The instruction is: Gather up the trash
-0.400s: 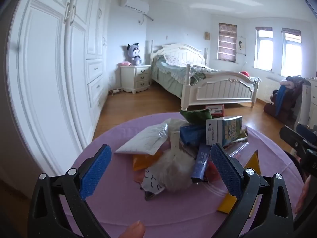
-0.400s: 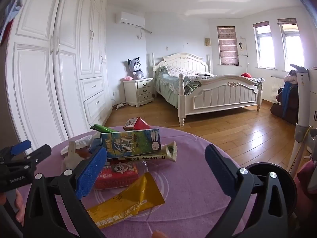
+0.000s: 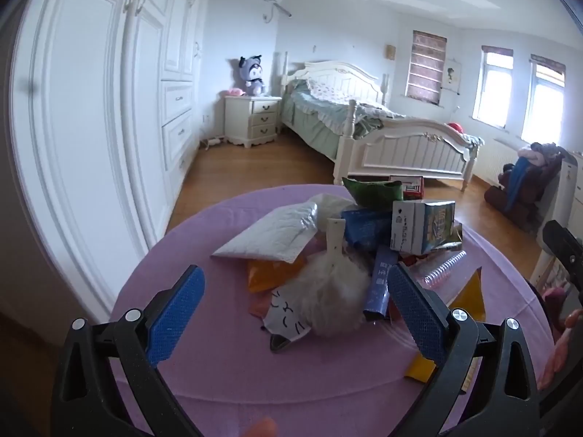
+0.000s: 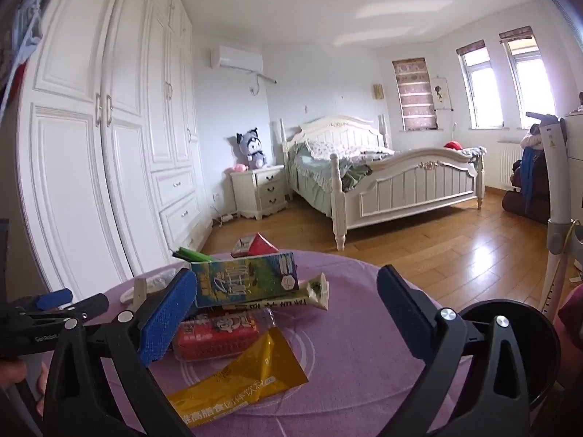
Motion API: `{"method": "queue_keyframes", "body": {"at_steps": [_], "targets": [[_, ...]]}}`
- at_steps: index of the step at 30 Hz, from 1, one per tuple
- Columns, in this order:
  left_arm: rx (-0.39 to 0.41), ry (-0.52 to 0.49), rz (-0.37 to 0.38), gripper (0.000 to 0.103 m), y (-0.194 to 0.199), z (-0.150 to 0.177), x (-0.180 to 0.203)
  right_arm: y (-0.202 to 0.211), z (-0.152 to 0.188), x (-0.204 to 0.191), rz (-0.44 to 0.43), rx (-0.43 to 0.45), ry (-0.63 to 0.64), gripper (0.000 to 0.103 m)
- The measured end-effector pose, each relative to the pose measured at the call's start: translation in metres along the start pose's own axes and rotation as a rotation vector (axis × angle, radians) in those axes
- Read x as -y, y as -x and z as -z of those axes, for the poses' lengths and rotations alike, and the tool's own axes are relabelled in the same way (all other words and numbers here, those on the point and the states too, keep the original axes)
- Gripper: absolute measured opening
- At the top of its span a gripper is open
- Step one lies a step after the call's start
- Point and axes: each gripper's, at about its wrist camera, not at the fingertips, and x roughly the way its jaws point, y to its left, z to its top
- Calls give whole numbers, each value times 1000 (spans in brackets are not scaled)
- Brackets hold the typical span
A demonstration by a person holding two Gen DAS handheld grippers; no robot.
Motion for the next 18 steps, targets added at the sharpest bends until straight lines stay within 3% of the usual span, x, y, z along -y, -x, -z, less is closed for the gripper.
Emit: {"method": "queue_keyframes", "body": {"at_steps": [18], "targets": [[-28, -11, -22, 99, -7, 0, 1, -7, 16, 0, -99, -33, -22, 98]]}}
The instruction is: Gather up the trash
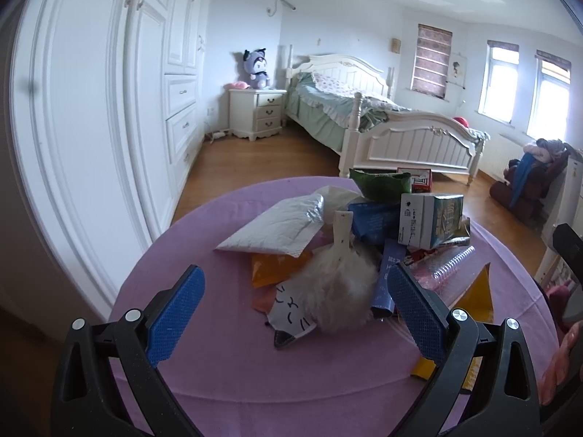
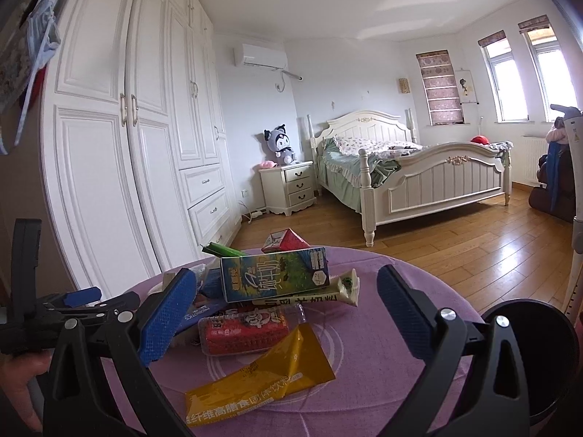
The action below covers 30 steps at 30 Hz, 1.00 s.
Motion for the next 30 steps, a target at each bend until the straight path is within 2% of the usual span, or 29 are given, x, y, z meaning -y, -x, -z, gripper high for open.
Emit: {"method": "queue_keyframes", "body": {"at_steps": [30], "targets": [[-9, 13, -13, 99, -1, 0, -4, -10, 1, -7, 27, -41, 17, 98]]}}
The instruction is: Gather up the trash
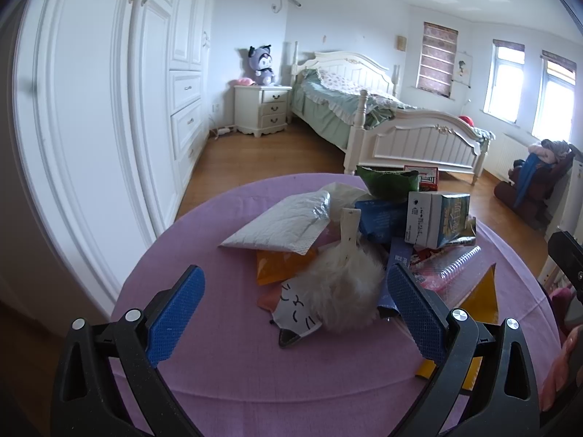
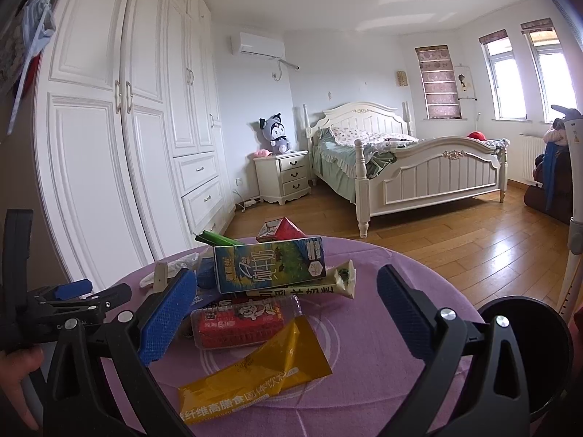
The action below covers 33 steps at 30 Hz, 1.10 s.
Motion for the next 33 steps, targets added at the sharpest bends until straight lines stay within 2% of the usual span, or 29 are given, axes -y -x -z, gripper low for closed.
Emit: {"method": "queue_keyframes", "body": {"at_steps": [33], "targets": [[-5, 10, -6, 99, -2, 1, -2, 1, 2, 1, 0, -4, 1, 98]]}}
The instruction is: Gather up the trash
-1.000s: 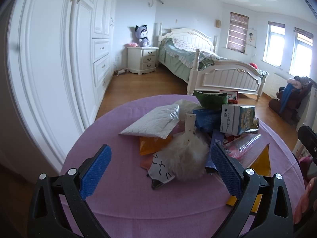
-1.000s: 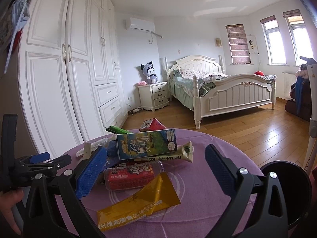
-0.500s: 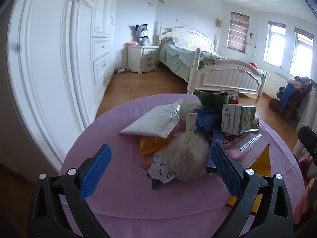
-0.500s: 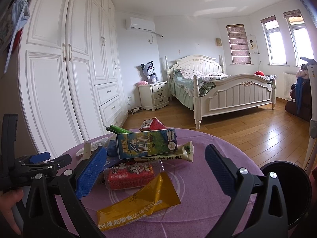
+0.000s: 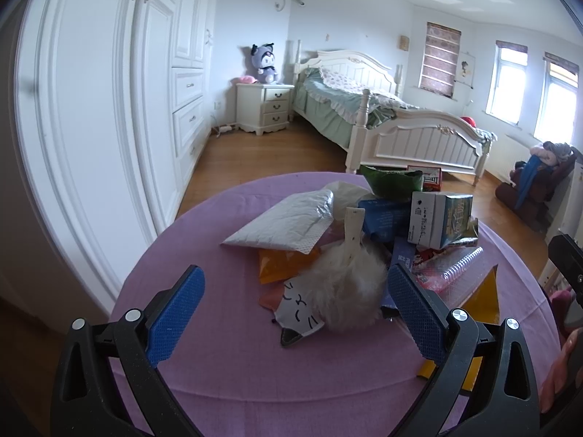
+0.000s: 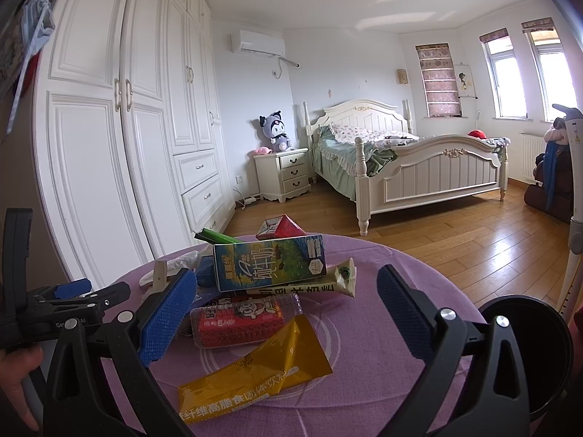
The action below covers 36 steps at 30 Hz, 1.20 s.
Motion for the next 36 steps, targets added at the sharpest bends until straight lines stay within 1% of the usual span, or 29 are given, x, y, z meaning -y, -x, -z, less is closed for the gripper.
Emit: {"method": "queue_keyframes", "body": {"at_steps": [10, 12, 14, 16, 18, 19, 21, 23, 26, 28, 30, 33, 34, 35, 36], "targets": [[0, 0, 0, 99, 0, 0, 0, -7, 0, 2, -8, -38, -10, 98], [2, 10, 17, 99, 1, -1, -2, -12, -1, 5, -38, -62, -22, 98], [-6, 26, 40, 99, 1, -4, -9, -19, -7, 6, -74, -92, 7, 98], [-17, 41, 73, 99, -1, -13, -18, -32, -20, 3, -105, -149, 91, 98], [-32, 48, 103, 99, -7, -26, -29, -46, -34, -5, -141, -194, 207, 98], [-45, 37, 111, 99, -13, -33, -32, -53, -41, -11, -140, -209, 280, 98], [-82, -1, 131, 99, -27, -45, -36, -66, -52, -23, -183, -249, 409, 98], [-131, -32, 170, 97, -44, -53, -39, -79, -57, -37, -223, -280, 546, 98], [-202, -72, 228, 90, -72, -62, -43, -99, -50, -57, -280, -352, 808, 97], [-247, -85, 259, 89, -87, -64, -46, -113, -43, -66, -318, -417, 944, 95], [-286, -87, 310, 89, -102, -66, -46, -126, -39, -72, -351, -463, 1039, 95], [-332, -95, 357, 87, -120, -68, -42, -143, -32, -83, -371, -517, 1159, 94], [-349, -93, 380, 85, -127, -68, -41, -147, -29, -86, -377, -535, 1195, 93], [-370, -82, 402, 78, -134, -67, -41, -149, -26, -89, -384, -550, 1222, 90], [-389, -71, 416, 75, -142, -67, -41, -151, -22, -91, -388, -570, 1246, 88]]}}
